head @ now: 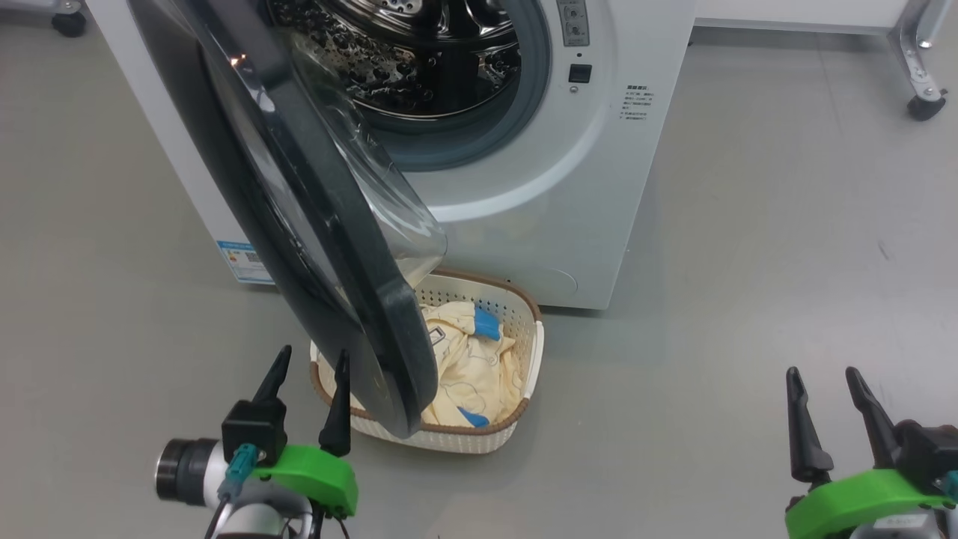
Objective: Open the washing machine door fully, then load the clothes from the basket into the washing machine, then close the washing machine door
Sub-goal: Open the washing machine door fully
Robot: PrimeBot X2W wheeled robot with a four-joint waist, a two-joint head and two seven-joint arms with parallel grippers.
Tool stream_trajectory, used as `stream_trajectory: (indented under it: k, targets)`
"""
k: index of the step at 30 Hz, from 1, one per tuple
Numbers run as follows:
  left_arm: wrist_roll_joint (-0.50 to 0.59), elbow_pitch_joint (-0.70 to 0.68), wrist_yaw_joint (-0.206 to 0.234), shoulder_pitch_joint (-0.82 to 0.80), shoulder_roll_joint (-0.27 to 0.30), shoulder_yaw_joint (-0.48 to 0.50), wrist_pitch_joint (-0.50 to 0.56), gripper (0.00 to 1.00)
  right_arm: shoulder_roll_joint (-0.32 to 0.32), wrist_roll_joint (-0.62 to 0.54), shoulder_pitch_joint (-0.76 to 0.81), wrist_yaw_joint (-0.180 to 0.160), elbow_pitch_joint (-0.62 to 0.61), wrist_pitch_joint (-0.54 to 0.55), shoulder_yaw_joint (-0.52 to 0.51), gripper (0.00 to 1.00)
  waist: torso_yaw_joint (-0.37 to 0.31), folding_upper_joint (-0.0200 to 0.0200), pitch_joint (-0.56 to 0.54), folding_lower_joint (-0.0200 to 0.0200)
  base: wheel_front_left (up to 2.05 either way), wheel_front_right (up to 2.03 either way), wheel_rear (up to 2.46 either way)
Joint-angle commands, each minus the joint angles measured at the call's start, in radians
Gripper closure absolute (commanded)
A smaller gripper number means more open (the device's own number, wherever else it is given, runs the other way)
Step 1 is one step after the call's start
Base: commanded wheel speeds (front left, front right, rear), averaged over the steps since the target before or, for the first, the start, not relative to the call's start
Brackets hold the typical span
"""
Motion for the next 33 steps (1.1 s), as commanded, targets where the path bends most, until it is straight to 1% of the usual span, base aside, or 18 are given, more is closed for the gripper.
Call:
stream_trajectory:
  k: [1, 4, 5, 6, 7, 8, 13, 22, 26, 29, 33]
  targets:
    - [0.002, -0.031, -0.002, -0.027, 0.016, 0.04, -0.014, 0.0, -0.012, -0.008, -0.036, 0.0, -0.028, -0.005, 0.021, 0.0, 0.0, 0.0, 0.001, 0.0, 0.0, 0.0, 0.0]
    - [0.002, -0.029, -0.002, -0.029, 0.016, 0.04, -0.014, 0.0, -0.012, -0.008, -0.036, 0.0, -0.028, -0.005, 0.022, 0.0, 0.002, 0.0, 0.003, 0.0, 0.0, 0.0, 0.0]
    - [0.002, -0.03, -0.002, -0.03, 0.016, 0.041, -0.014, 0.07, -0.012, -0.009, -0.037, 0.0, -0.029, -0.004, 0.023, 0.0, 0.002, 0.0, 0.004, 0.0, 0.0, 0.0, 0.0]
    - [0.002, -0.029, -0.002, -0.031, 0.016, 0.041, -0.014, 0.48, -0.012, -0.009, -0.038, 0.0, -0.029, -0.004, 0.024, 0.0, 0.002, 0.0, 0.005, 0.0, 0.0, 0.0, 0.0]
    - [0.002, -0.028, -0.002, -0.032, 0.017, 0.042, -0.014, 0.76, -0.012, -0.009, -0.039, 0.0, -0.03, -0.003, 0.025, 0.0, 0.001, 0.0, 0.005, 0.0, 0.0, 0.0, 0.0]
    - [0.002, -0.026, -0.002, -0.032, 0.017, 0.043, -0.014, 1.0, -0.012, -0.009, -0.04, 0.0, -0.03, -0.003, 0.026, 0.0, 0.0, 0.0, 0.005, 0.0, 0.0, 0.0, 0.0]
    - [-0.004, -0.016, -0.005, -0.04, 0.024, 0.053, -0.014, 1.0, -0.012, -0.01, -0.043, 0.0, -0.03, -0.001, 0.024, 0.0, -0.003, 0.0, 0.007, 0.0, 0.0, 0.0, 0.0]
    - [-0.022, -0.074, 0.022, -0.094, 0.063, 0.125, -0.014, 1.0, -0.012, -0.013, -0.042, 0.0, -0.031, 0.002, 0.014, 0.0, 0.001, 0.0, 0.01, 0.0, 0.0, 0.0, 0.0]
    - [-0.024, -0.124, 0.041, -0.124, 0.084, 0.158, -0.014, 1.0, -0.012, -0.023, -0.044, 0.0, -0.031, 0.007, 0.014, 0.0, 0.005, 0.0, 0.01, 0.0, 0.0, 0.0, 0.0]
    - [-0.023, -0.174, 0.047, -0.145, 0.095, 0.17, -0.014, 1.0, -0.012, -0.021, -0.044, 0.0, -0.028, 0.013, 0.009, 0.0, 0.01, 0.0, 0.012, 0.0, 0.0, 0.0, 0.0]
    - [-0.019, -0.257, 0.057, -0.166, 0.098, 0.177, -0.014, 1.0, -0.012, -0.019, -0.044, 0.0, -0.023, 0.017, 0.005, 0.0, 0.015, 0.0, 0.012, 0.0, 0.0, 0.0, 0.0]
